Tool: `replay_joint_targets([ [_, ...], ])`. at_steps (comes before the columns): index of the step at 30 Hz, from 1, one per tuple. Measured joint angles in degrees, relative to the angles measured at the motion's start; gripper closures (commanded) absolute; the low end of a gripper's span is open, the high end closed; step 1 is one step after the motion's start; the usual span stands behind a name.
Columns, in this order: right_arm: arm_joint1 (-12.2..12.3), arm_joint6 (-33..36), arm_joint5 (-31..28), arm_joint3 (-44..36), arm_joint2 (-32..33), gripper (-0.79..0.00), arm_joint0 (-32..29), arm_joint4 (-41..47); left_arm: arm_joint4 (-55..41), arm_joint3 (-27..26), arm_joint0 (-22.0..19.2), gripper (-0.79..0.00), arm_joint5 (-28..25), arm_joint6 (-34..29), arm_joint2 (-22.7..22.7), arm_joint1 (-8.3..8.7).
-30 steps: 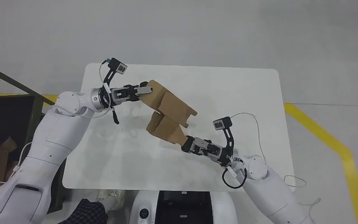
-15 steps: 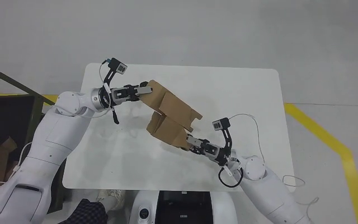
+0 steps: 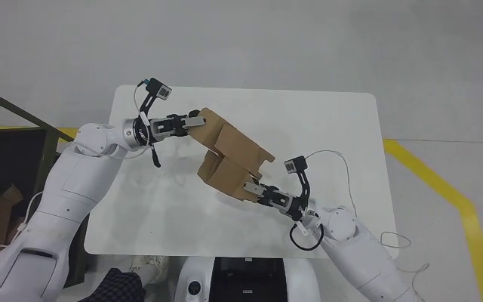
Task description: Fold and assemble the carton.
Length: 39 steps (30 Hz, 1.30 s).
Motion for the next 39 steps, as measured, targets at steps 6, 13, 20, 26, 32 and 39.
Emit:
replay_joint_targets([
  [6,0.0,-1.1,0.4,-0.8,0.4,0.0,-0.7,-1.6,0.0,0.0,0.0,0.0,0.0,0.0,0.0,0.0],
  [13,0.4,-0.9,0.8,-2.6,1.9,0.0,-1.5,-2.5,0.0,0.0,0.0,-0.785,0.0,0.0,0.0,0.0],
  [20,1.0,0.1,1.3,-4.3,4.3,0.0,-2.7,-2.8,0.0,0.0,0.0,-0.785,0.0,0.0,0.0,0.0],
  [26,1.7,2.5,1.2,-5.9,7.0,0.0,-4.0,-2.0,0.0,0.0,0.0,-0.785,0.0,0.0,0.0,0.0],
  [32,2.9,9.4,2.9,-7.5,10.9,0.0,-4.0,-0.5,0.0,0.0,0.0,-0.785,0.0,0.0,0.0,0.0],
  [39,4.2,21.9,8.1,-8.9,14.4,0.0,-2.2,2.1,0.0,0.0,0.0,-0.785,0.0,0.0,0.0,0.0],
])
